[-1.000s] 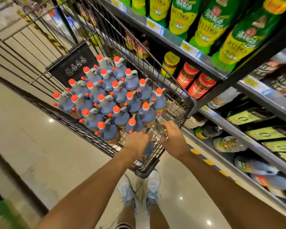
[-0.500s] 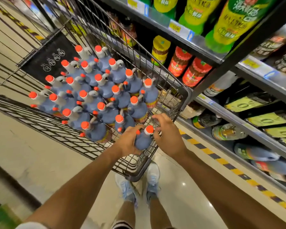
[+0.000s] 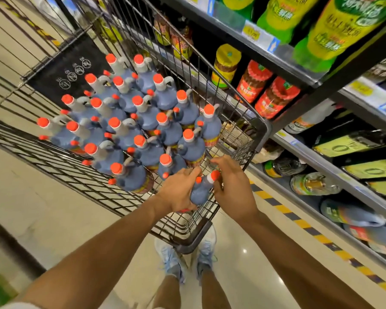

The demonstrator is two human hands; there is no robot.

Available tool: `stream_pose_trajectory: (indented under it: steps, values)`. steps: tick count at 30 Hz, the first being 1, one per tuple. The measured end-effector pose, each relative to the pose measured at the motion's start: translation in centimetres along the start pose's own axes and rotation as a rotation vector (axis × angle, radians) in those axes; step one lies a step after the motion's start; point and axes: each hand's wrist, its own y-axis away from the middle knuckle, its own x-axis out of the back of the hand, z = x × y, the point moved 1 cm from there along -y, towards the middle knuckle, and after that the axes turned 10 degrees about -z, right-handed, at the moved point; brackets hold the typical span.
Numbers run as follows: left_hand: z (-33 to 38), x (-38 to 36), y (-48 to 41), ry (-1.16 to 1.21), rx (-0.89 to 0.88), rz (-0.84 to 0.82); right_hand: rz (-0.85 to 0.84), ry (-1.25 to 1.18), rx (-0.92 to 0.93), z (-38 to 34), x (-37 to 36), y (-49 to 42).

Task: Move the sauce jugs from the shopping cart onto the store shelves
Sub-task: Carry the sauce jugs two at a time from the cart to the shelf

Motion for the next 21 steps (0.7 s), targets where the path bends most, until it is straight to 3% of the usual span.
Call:
stream_pose_trajectory:
  steps: [4,12,21]
  values:
    - [-0.6,-0.2,0.5,0.057,-0.016,-0.038,0.056,0.03,0.025,-0.3,-0.6,0.0]
    - [-1.0,-0.7,0.3,0.068,0.046,-0.194,-0.076,0.342,0.049,-0.6,-1.1,-0.5]
    - [-1.7,0.0,0.1,-0.077,-0.051,-0.259,-0.127,0.297,0.062,-0.8,-1.0,-0.4]
